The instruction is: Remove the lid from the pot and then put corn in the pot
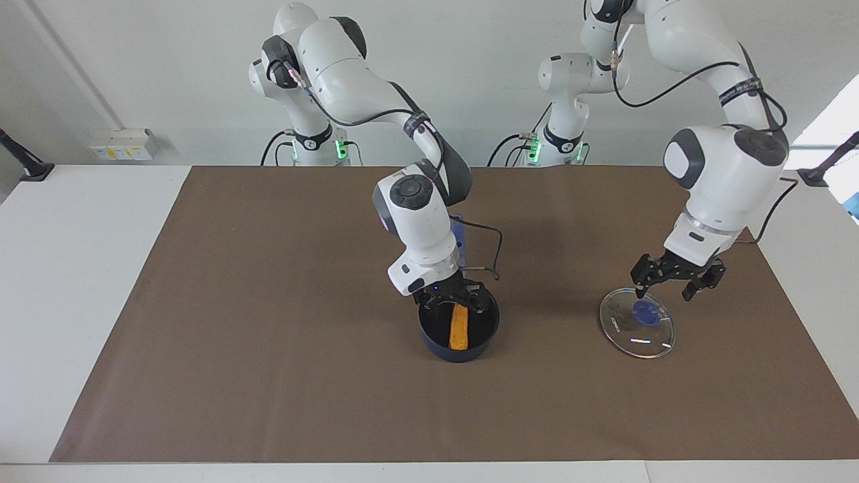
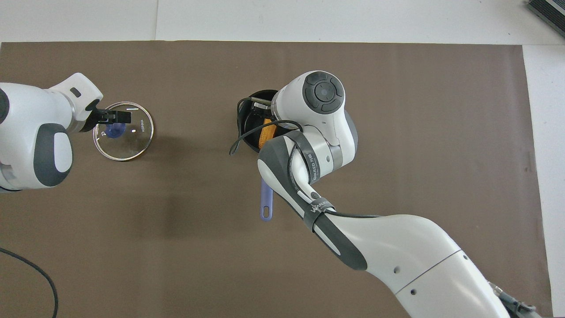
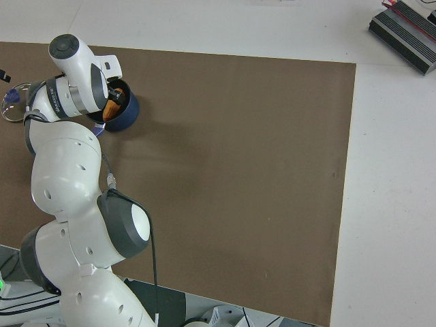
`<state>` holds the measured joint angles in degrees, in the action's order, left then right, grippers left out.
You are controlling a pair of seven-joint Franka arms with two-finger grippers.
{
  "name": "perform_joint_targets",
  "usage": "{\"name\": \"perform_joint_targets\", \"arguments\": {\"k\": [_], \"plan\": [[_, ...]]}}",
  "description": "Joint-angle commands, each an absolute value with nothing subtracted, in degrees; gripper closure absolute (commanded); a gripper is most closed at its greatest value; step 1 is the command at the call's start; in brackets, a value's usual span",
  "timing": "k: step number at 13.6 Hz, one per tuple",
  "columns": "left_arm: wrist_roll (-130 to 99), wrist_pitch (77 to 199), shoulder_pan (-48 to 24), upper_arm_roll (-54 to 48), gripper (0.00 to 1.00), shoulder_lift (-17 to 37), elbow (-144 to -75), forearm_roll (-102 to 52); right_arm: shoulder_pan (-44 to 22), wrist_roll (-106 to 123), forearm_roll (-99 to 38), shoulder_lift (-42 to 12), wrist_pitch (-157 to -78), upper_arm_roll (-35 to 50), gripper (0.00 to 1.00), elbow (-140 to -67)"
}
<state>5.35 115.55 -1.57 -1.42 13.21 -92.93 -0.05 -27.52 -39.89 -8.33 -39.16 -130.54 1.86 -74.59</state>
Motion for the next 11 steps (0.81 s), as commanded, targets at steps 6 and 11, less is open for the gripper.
{"name": "perform_joint_targets", "arguments": {"k": [6, 11], "plan": [[6.1, 89.1, -5.2, -2.0, 0.0, -0.1, -83.6, 3.2, -19.3, -29.7, -6.1, -23.7, -111.8, 1.2, 0.0, -75.7], [7.0, 81.9, -5.1, -2.2, 0.0, -3.3, -83.2, 3.5, -10.7, -18.3, -6.1, -15.2, -99.1, 1.2, 0.0, -75.7]]}}
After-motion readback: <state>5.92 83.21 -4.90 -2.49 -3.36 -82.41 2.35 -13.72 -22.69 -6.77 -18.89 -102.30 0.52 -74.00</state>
